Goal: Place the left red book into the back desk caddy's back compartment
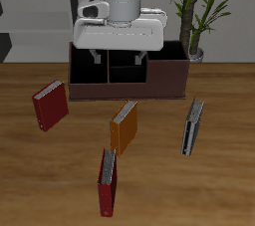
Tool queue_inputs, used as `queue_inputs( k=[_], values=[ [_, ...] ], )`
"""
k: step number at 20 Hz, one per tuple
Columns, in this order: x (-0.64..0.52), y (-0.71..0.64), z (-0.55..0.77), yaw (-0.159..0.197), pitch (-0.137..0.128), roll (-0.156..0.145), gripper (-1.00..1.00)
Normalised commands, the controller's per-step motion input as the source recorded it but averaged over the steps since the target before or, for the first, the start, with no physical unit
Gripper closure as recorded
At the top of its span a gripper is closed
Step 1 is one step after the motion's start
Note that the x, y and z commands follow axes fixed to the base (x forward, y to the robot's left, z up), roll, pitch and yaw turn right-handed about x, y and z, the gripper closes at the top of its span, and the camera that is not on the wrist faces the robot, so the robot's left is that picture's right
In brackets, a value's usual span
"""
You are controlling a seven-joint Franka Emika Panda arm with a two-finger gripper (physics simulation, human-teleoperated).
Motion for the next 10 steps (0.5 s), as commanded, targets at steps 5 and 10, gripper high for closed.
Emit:
queue_inputs(
  k=[5,10],
  values=[
    [0.29,0.06,0.10,0.021,-0.036,0.011,-1.00],
    [0.24,0.04,0.05,0.012,-0.015,0.021,-1.00]
  ],
)
